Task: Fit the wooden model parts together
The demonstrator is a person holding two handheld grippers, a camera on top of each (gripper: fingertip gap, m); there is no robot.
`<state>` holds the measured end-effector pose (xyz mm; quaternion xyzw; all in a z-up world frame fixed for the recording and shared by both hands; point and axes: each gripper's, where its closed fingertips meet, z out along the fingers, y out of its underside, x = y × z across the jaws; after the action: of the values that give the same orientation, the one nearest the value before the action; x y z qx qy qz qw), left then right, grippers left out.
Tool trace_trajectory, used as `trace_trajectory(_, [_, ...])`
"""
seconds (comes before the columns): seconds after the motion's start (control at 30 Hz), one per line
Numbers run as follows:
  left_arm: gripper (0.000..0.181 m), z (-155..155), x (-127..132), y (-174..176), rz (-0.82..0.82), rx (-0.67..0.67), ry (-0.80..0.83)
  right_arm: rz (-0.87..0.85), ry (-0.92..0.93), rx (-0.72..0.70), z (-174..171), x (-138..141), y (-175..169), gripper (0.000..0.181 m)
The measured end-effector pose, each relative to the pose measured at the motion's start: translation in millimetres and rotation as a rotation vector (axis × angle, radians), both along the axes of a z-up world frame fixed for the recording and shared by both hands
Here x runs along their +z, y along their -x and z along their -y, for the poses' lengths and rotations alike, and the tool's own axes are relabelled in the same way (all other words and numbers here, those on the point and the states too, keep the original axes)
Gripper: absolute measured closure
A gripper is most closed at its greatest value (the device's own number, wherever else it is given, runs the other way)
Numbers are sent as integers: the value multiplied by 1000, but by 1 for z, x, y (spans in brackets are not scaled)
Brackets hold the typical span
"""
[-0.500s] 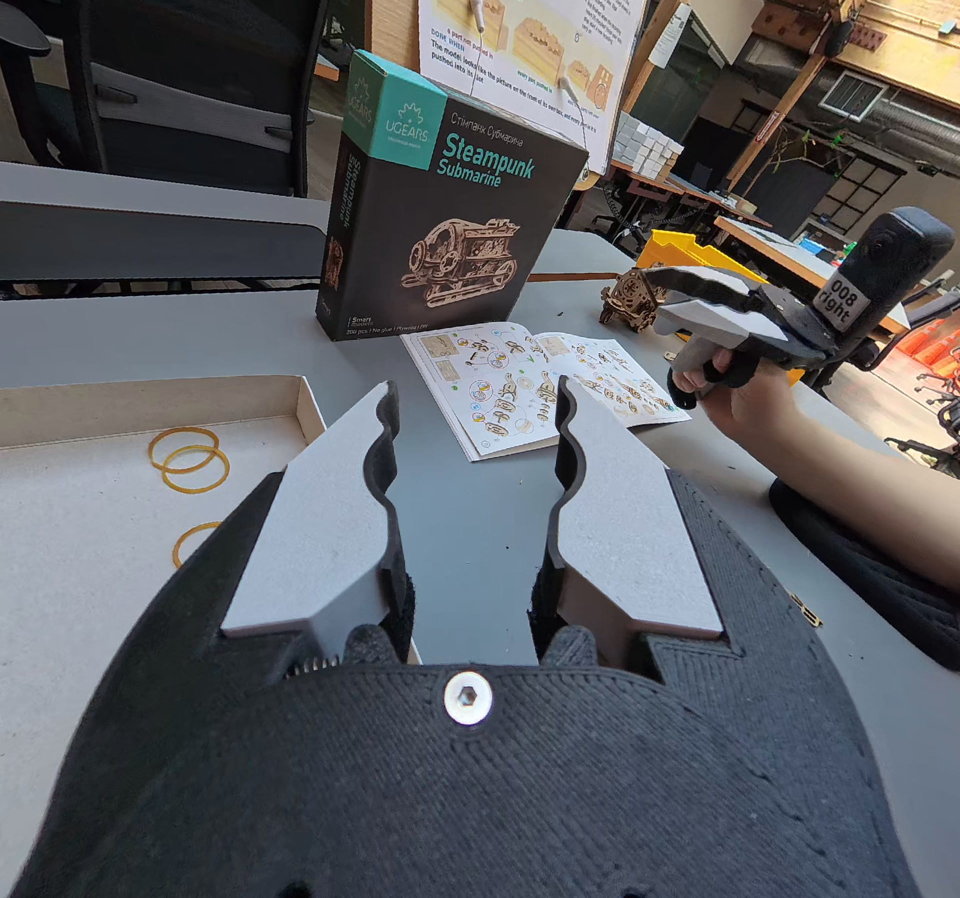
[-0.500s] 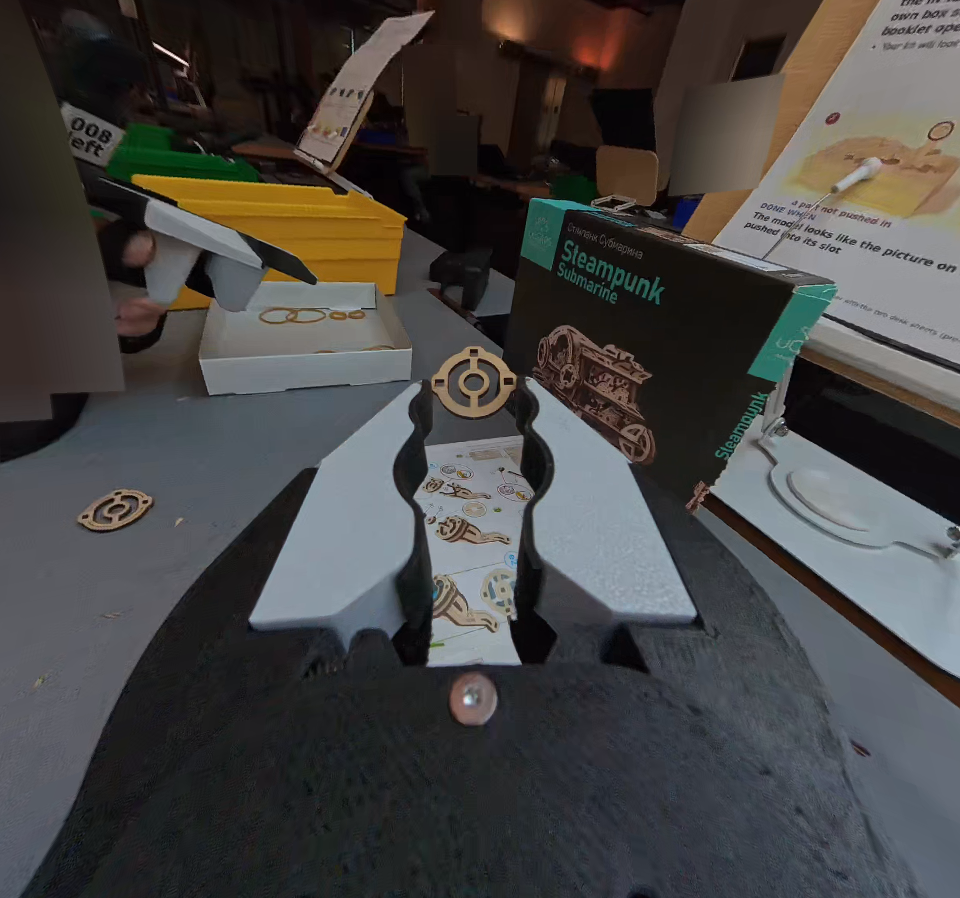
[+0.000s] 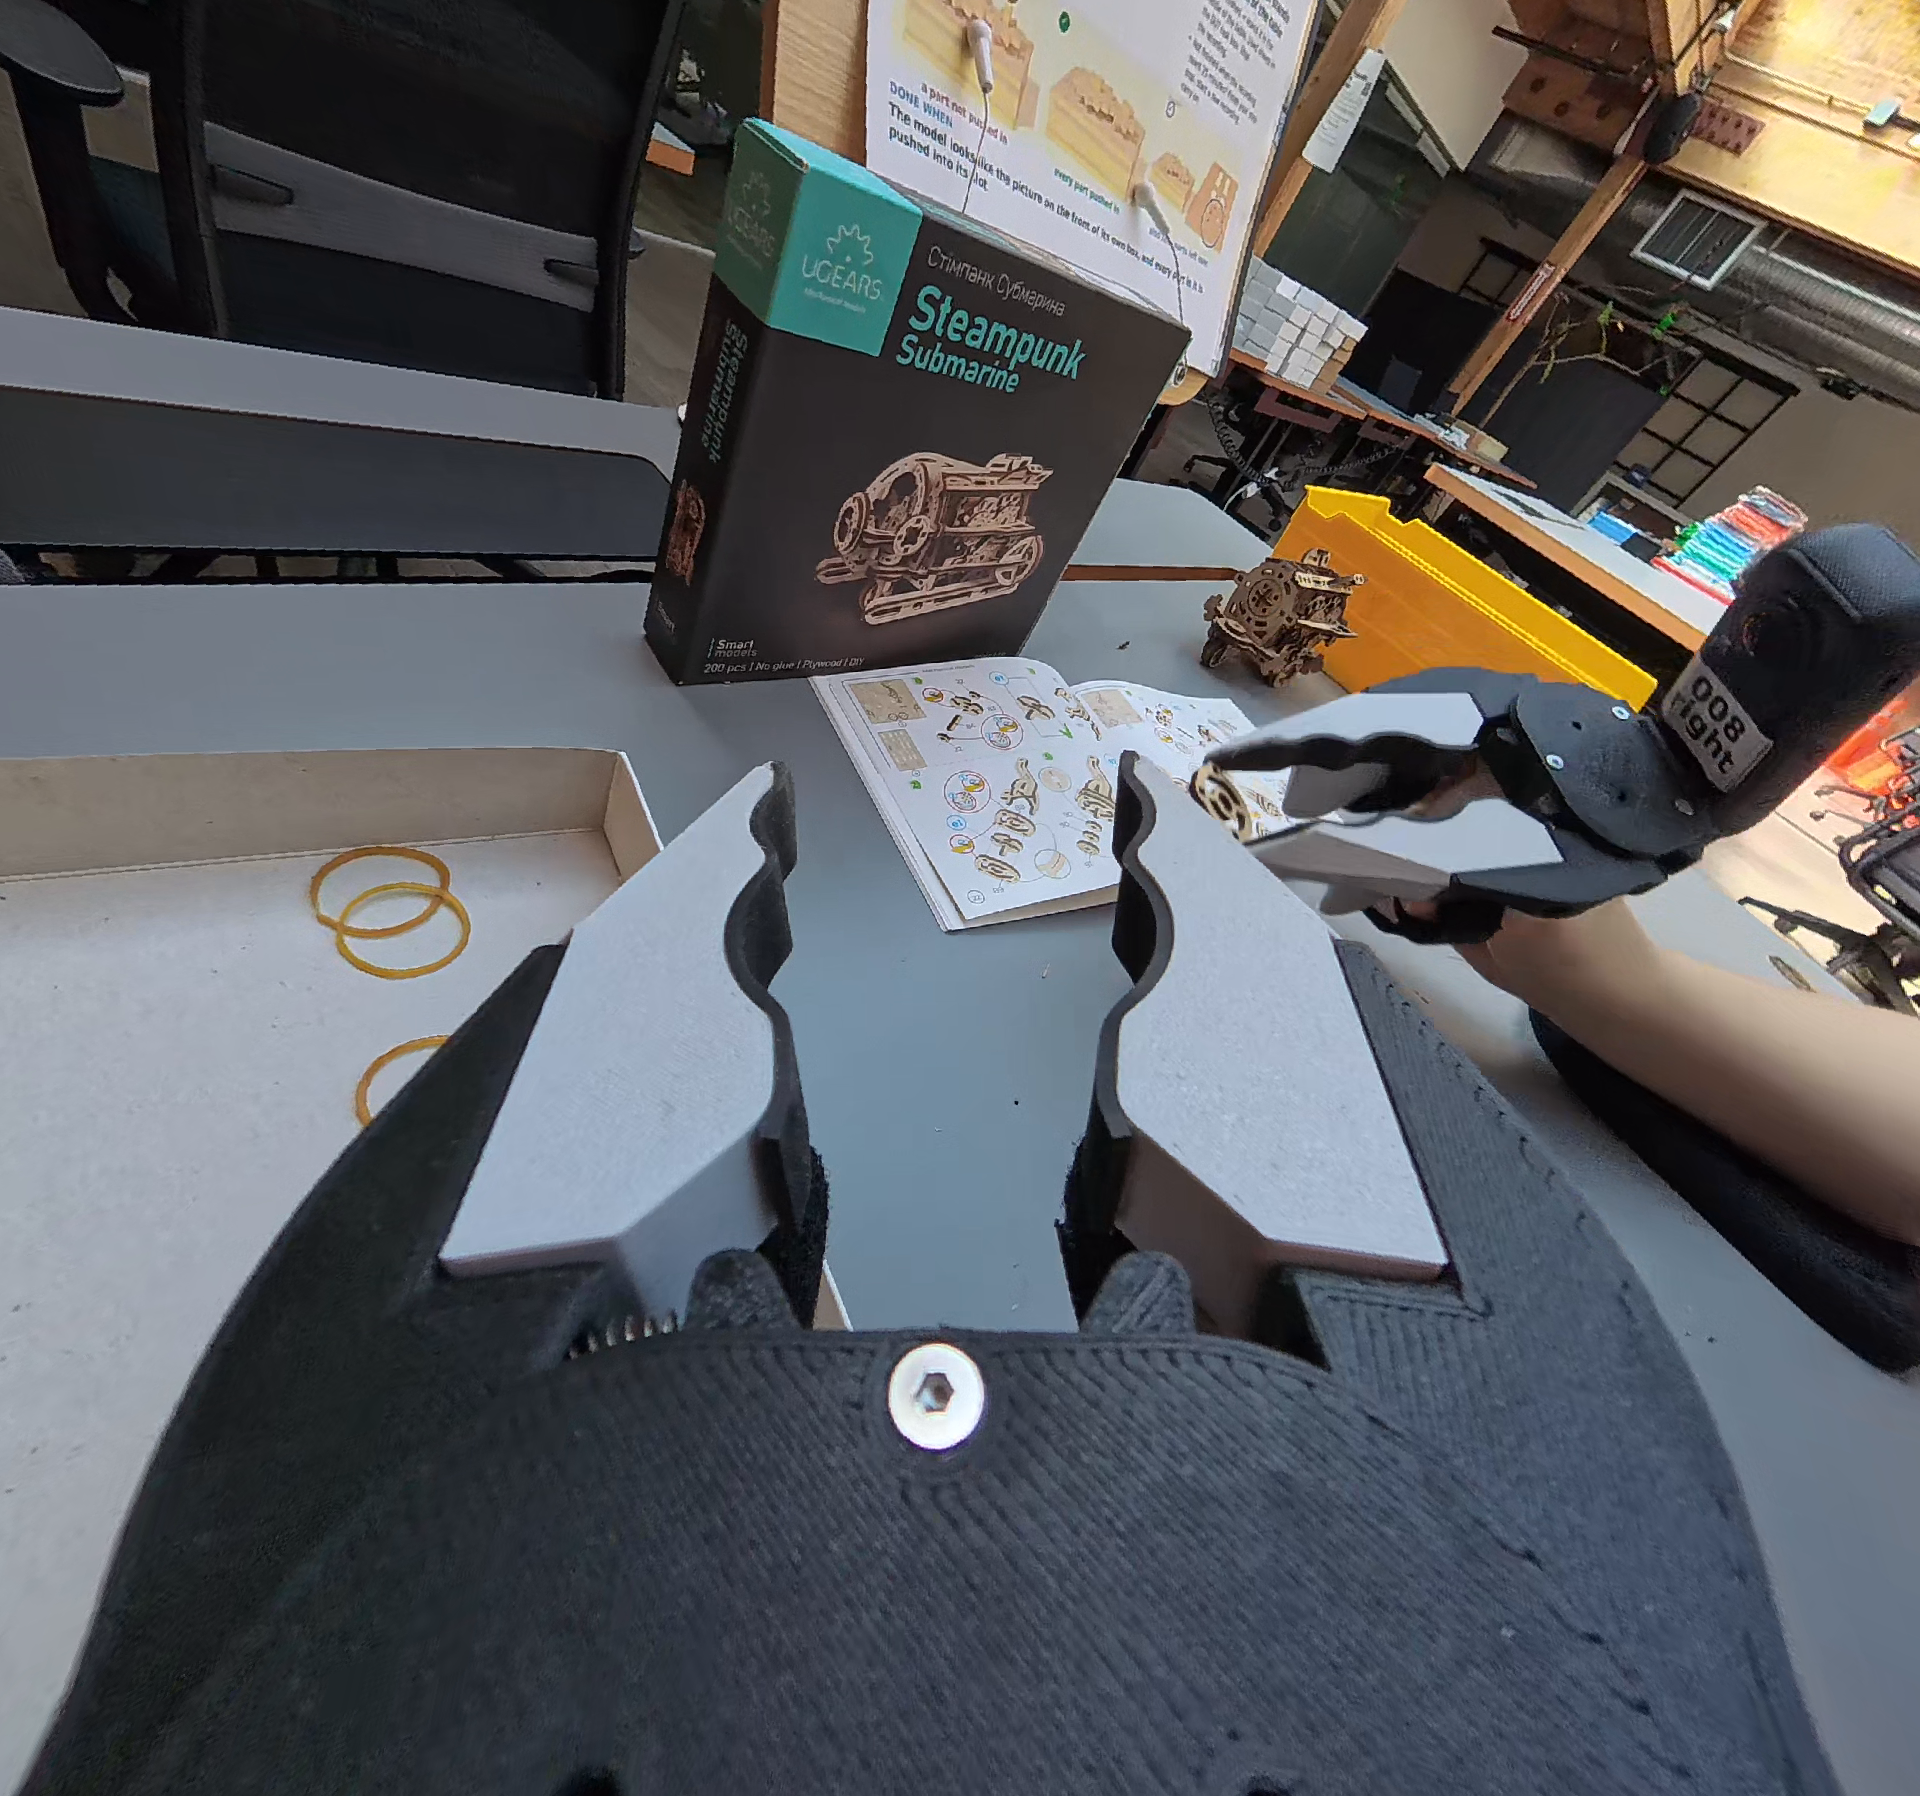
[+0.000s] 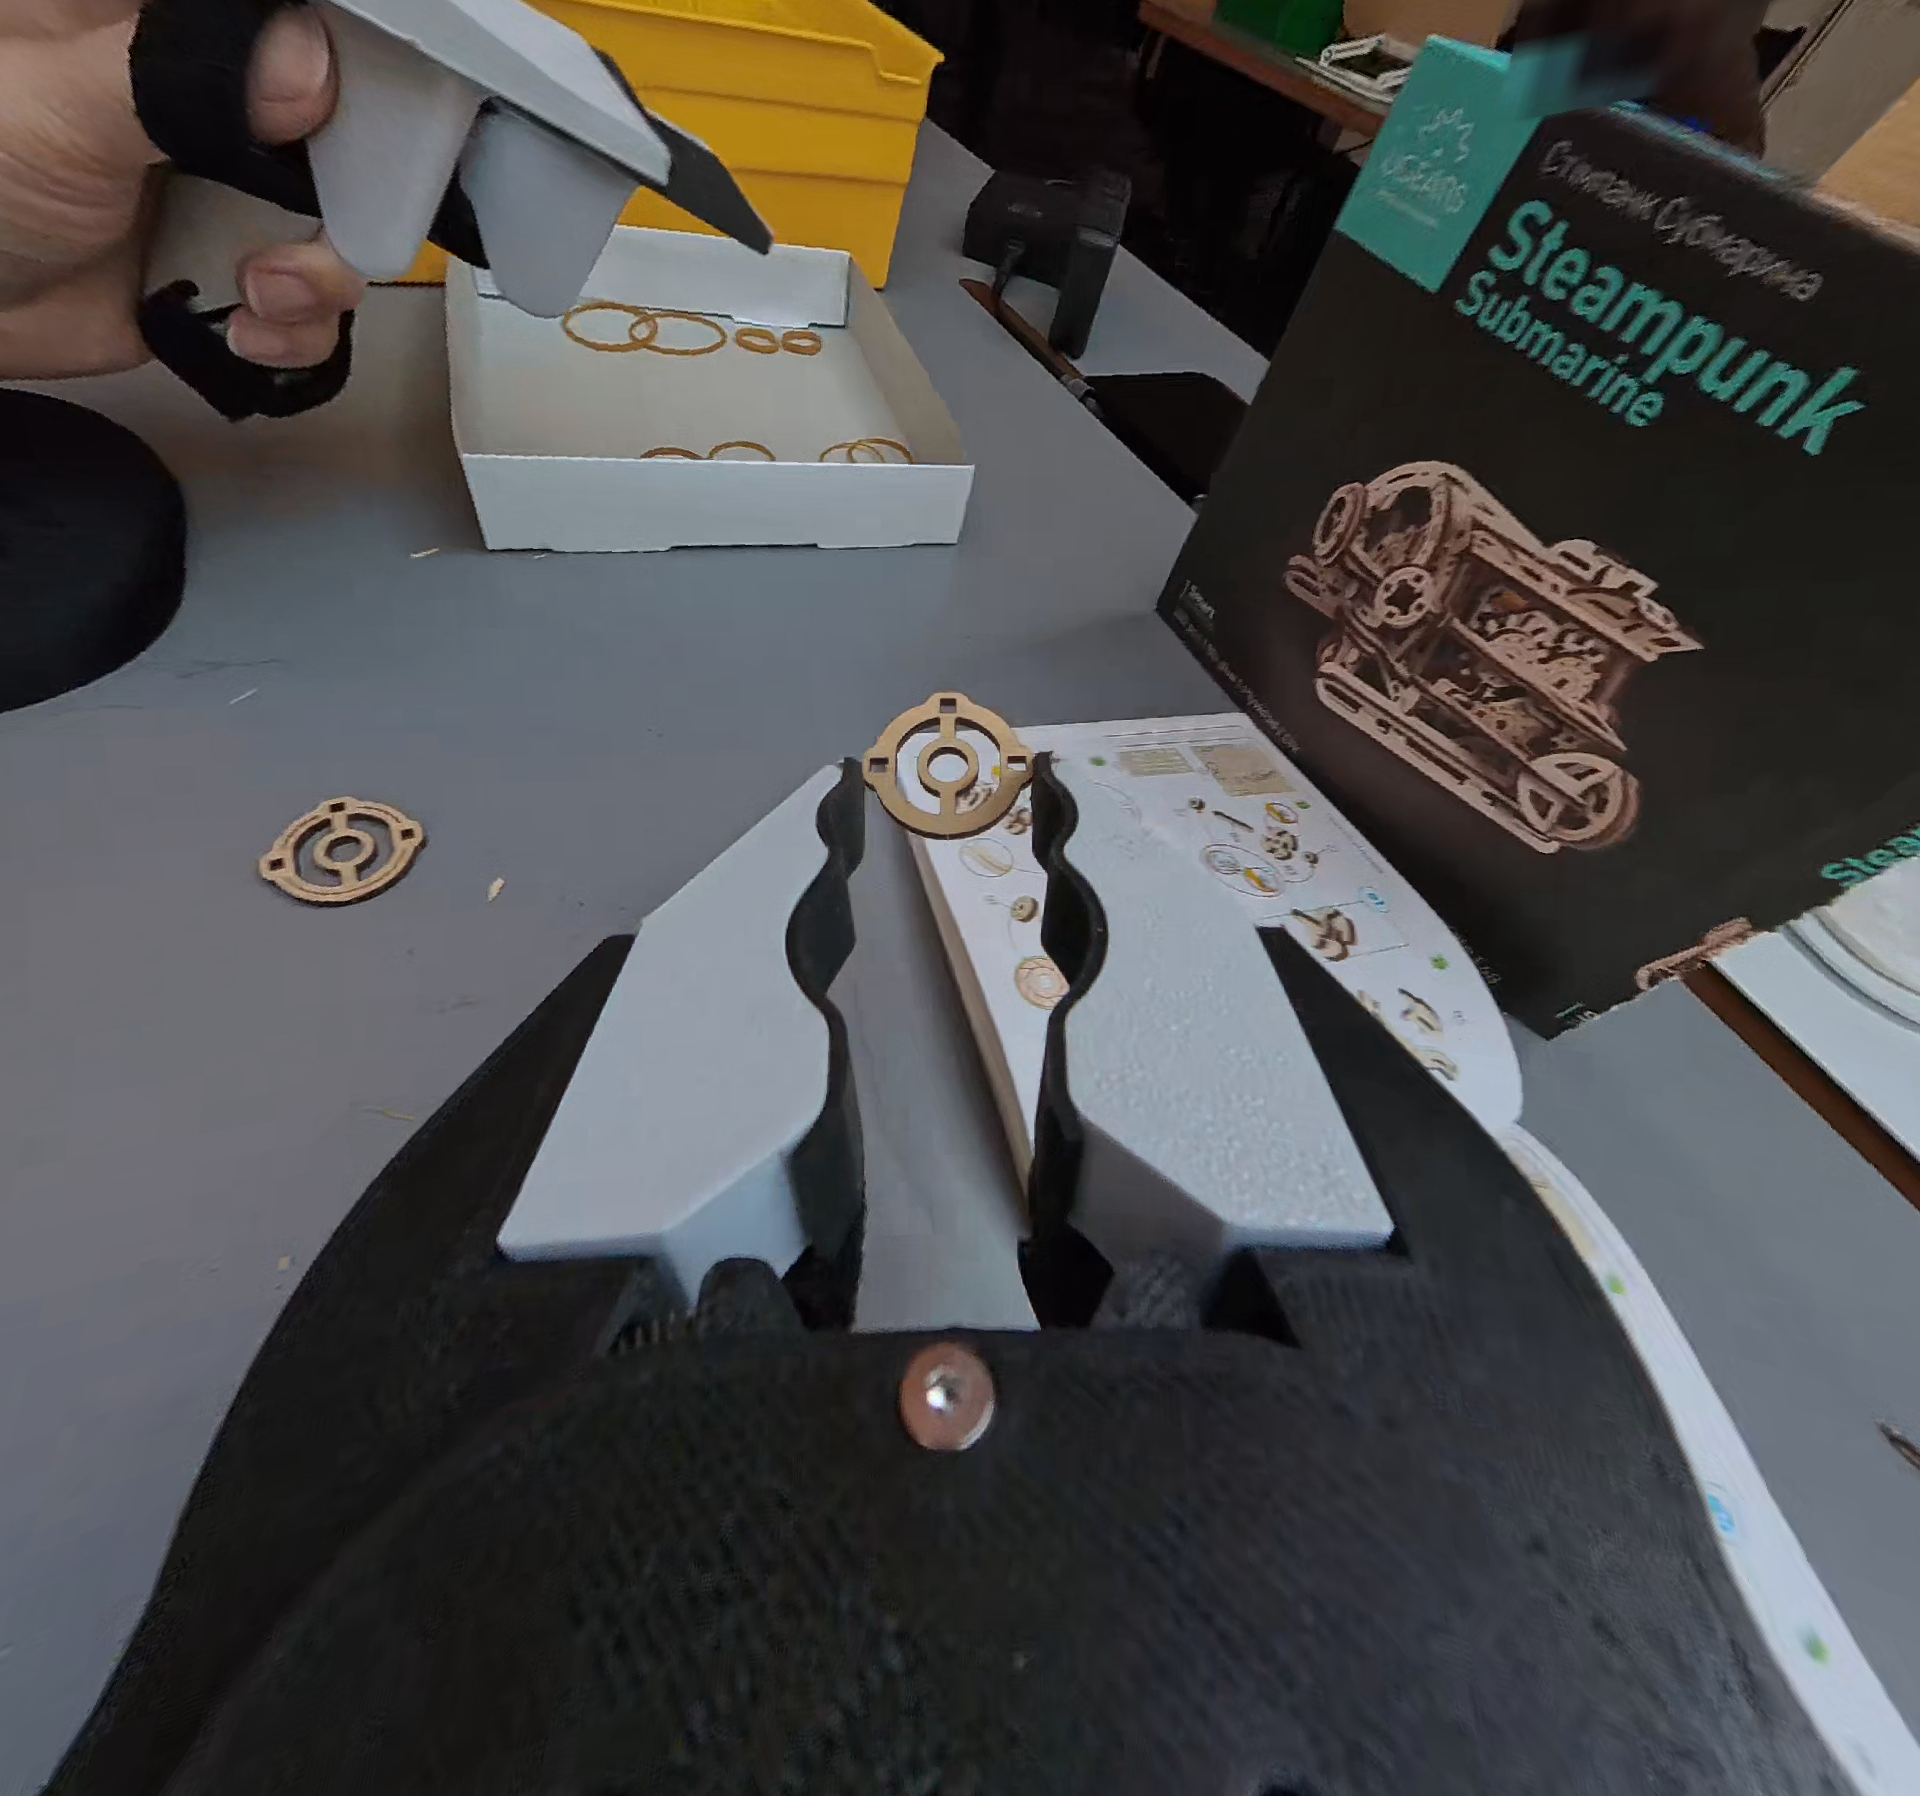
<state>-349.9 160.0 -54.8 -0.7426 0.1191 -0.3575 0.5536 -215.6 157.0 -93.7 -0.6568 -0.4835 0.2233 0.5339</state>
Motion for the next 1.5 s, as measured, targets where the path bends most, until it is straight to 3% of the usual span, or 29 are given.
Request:
trace_trajectory(0.1, [121, 1, 2, 0, 12, -1, -3, 71, 35, 68, 26, -16, 20, 150])
trace_trajectory(0.4, [122, 0, -1, -2, 5, -3, 1, 135, 134, 226, 45, -33, 52, 150])
trace_trajectory(0.63, [122, -3, 2, 10, 50, 28, 7, 78, 333, 212, 55, -37, 60, 150])
trace_trajectory(0.87, [122, -2, -2, 5, 26, 19, 10, 126, 222, 209, 62, -41, 53, 150])
trace_trajectory(1.5, [122, -3, -5, 5, -24, 28, -2, 166, 149, 228, 58, -52, 48, 150])
